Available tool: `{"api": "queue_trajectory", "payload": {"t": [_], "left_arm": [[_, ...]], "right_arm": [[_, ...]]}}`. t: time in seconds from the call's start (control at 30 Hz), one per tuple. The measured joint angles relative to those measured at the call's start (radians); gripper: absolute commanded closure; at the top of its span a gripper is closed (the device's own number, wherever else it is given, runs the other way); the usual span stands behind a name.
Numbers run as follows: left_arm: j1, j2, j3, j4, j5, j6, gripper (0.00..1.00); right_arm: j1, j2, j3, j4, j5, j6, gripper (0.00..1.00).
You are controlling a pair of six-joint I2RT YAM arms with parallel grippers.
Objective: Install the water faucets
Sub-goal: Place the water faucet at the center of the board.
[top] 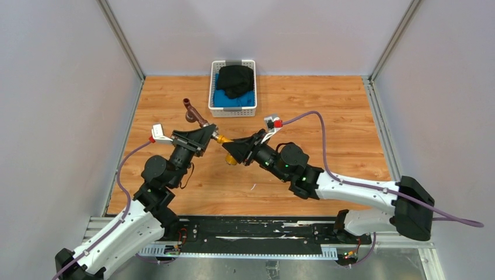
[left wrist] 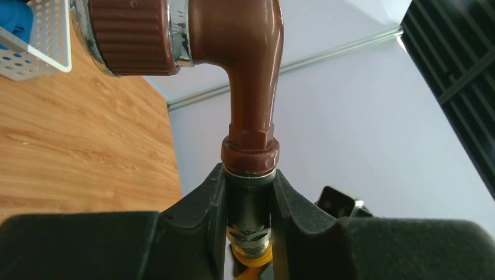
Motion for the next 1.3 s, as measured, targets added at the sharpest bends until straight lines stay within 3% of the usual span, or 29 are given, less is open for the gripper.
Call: {"api": "queue_trajectory", "payload": {"t": [0.1,0.27,0.4,0.6,0.9,1.3], "left_arm": [[-0.016,-0.018,0.000,-0.059,0.008,0.026,1.00],[-0.027,-0.019,0.013,-0.257,-0.007,0.131,1.00],[-0.053,0.129,0.076,-0.399,-0.012,0.213,1.00],[-0.168,0.361,0.102,-0.521,-0.095,0.251,1.00],[-0.180,0.523,0.063,-0.447,-0.161,0.095,1.00],[-0.186,0.846,0.436,-0.830,-0.254,-0.218,1.00]], "right_arm": [[-0.003,-0.085,0.000,-0.106,0.021,-0.062,1.00],[-0.101,-0.291,0.003,-0.403,0.289,-0.192,1.00],[-0.173,-0.370,-0.007,-0.636,0.410,-0.243,1.00],[-0.264,-0.436,-0.034,-0.911,0.468,-0.292,1.00],[-0.273,-0.484,-0.048,-1.017,0.483,-0.318,1.00],[-0.281,-0.543,-0.071,-1.060,0.479,-0.321,1.00]]}}
